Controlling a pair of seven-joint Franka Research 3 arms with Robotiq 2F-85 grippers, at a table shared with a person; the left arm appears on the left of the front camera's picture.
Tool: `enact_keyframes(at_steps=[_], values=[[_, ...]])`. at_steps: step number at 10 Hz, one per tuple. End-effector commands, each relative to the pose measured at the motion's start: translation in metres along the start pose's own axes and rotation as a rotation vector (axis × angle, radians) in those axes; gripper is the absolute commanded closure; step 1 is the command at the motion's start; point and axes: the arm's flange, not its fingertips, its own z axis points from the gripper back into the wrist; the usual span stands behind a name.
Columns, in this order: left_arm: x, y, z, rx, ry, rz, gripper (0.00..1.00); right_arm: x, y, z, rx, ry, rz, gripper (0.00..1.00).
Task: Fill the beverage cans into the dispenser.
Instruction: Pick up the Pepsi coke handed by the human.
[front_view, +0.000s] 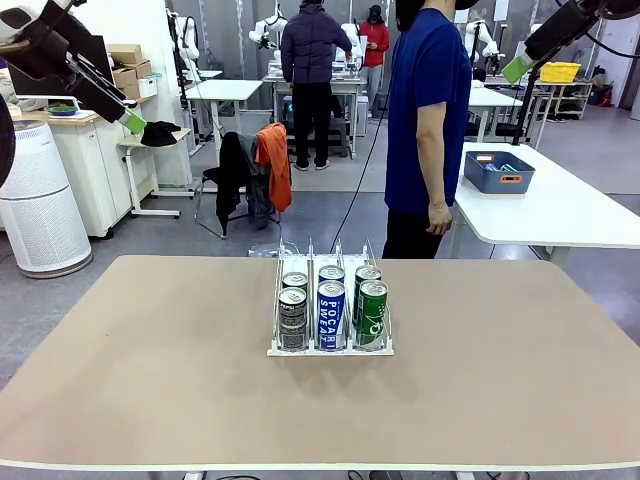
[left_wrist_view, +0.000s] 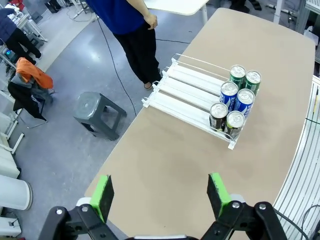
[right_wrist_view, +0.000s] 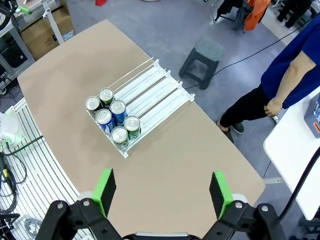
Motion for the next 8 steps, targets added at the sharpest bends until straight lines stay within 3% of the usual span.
enact_keyframes(at_steps=[1,4,8], values=[[0.009,-0.001,0.005,-0.058,0.048,-0.029,0.0,-0.001,0.0,-0.002,0.009,-0.003,-0.007,0.0],[0.022,-0.003,0.019,-0.116,0.063,-0.074,0.0,-0.001,0.0,-0.002,0.009,-0.003,-0.007,0.0],[0.033,-0.016,0.027,-0.044,0.074,-0.067,0.0,-0.001,0.0,-0.002,0.009,-0.003,-0.007,0.0]])
